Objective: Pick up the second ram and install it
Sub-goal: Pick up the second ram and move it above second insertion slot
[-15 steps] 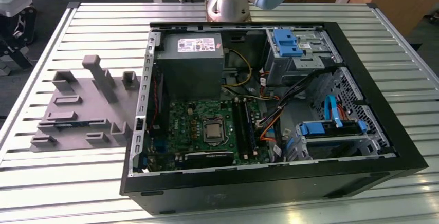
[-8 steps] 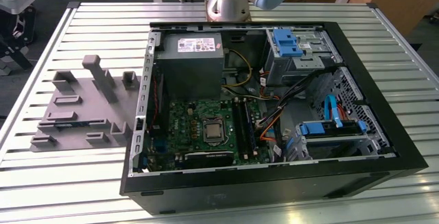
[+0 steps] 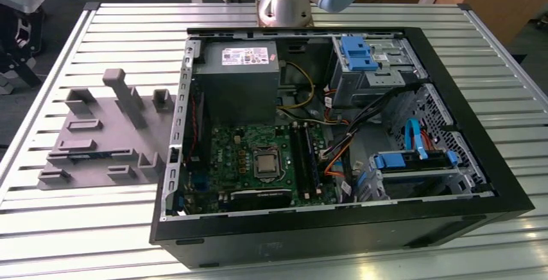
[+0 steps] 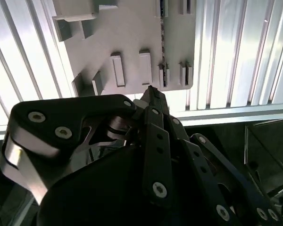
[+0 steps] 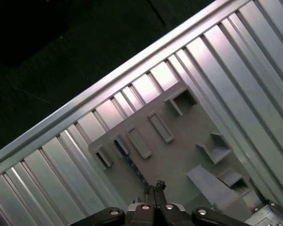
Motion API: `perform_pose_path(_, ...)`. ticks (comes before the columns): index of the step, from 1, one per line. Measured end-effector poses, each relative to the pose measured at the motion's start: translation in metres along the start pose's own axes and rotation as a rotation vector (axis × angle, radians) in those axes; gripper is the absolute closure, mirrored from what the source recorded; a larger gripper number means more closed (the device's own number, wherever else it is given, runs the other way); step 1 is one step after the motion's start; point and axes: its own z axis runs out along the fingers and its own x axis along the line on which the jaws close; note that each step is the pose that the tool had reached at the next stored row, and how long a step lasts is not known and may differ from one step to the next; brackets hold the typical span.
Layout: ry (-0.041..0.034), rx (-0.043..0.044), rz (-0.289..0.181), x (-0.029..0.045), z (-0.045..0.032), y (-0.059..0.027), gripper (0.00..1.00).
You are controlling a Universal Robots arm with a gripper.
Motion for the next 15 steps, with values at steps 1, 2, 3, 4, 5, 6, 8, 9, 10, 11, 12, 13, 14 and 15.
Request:
perform_pose_path(1,-0.0001,-0.0003,-0.018,0.0000,0.0002,0.0000,0.89)
perform_pose_path(2,-0.0001,-0.0005,-0.034,0.0001,0.0004,0.0000,0.89)
perform_pose_path(3,-0.0002,-0.0006,-0.048,0.0001,0.0005,0.0001,0.89)
perform_pose_path(4,-0.0002,-0.0009,-0.062,0.0001,0.0007,0.0001,0.89)
perform_pose_path(5,-0.0003,-0.0010,-0.076,0.0002,0.0008,0.0002,0.89)
perform_pose_path(6,-0.0003,-0.0012,-0.090,0.0002,0.0010,0.0002,0.89)
perform_pose_path(8,-0.0004,-0.0016,-0.120,0.0003,0.0012,0.0003,0.89)
perform_pose_path(9,-0.0005,-0.0018,-0.134,0.0003,0.0014,0.0003,0.89)
perform_pose_path(10,-0.0006,-0.0021,-0.149,0.0004,0.0015,0.0004,0.89)
perform_pose_path(11,-0.0007,-0.0022,-0.164,0.0004,0.0017,0.0004,0.89)
perform_pose_path(12,-0.0007,-0.0024,-0.180,0.0004,0.0018,0.0005,0.89)
perform_pose_path(13,-0.0008,-0.0026,-0.195,0.0004,0.0020,0.0006,0.89)
perform_pose_path(14,-0.0009,-0.0028,-0.211,0.0005,0.0021,0.0006,0.89)
perform_pose_path(15,-0.0009,-0.0031,-0.227,0.0005,0.0023,0.0006,0.89)
